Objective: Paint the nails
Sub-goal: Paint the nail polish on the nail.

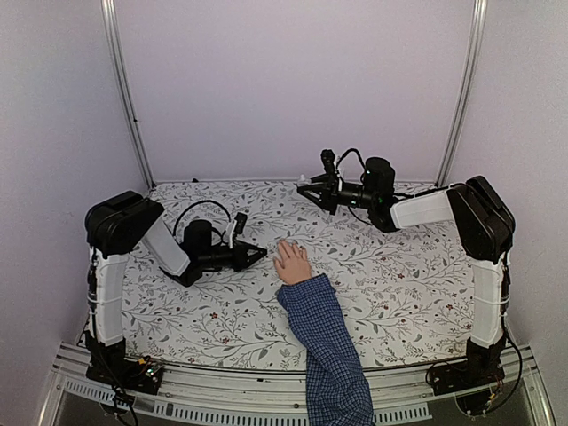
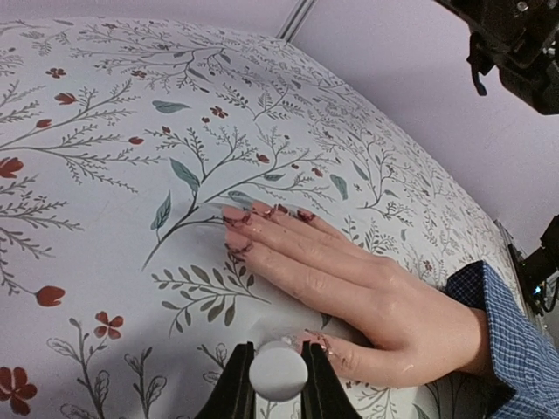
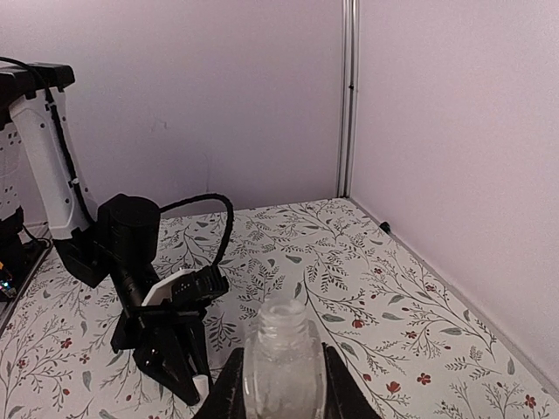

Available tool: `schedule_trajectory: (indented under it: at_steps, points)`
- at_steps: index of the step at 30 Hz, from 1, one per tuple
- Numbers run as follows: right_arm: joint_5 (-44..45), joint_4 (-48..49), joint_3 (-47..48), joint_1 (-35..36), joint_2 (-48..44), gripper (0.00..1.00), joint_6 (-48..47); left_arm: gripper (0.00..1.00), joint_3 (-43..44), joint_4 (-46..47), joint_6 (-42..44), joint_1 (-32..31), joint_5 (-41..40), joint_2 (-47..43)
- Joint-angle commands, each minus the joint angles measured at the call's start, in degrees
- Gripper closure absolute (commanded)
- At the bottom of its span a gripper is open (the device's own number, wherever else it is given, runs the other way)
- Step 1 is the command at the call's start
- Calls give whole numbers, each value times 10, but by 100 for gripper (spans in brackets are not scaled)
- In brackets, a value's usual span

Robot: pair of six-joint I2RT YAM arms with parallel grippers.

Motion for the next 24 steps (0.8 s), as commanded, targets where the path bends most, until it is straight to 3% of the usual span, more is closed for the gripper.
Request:
schedule_trajectory:
  at_steps: [1, 8, 24]
  points:
    - [1, 8, -3, 0, 7, 100, -1, 100, -23, 53, 2, 6, 5, -34]
    - [0, 9, -3, 0, 7, 100, 0, 100, -43, 94, -8, 9, 22, -43]
    - [1, 9, -4, 0, 6, 100, -1, 100, -10, 59, -10, 6, 31, -9]
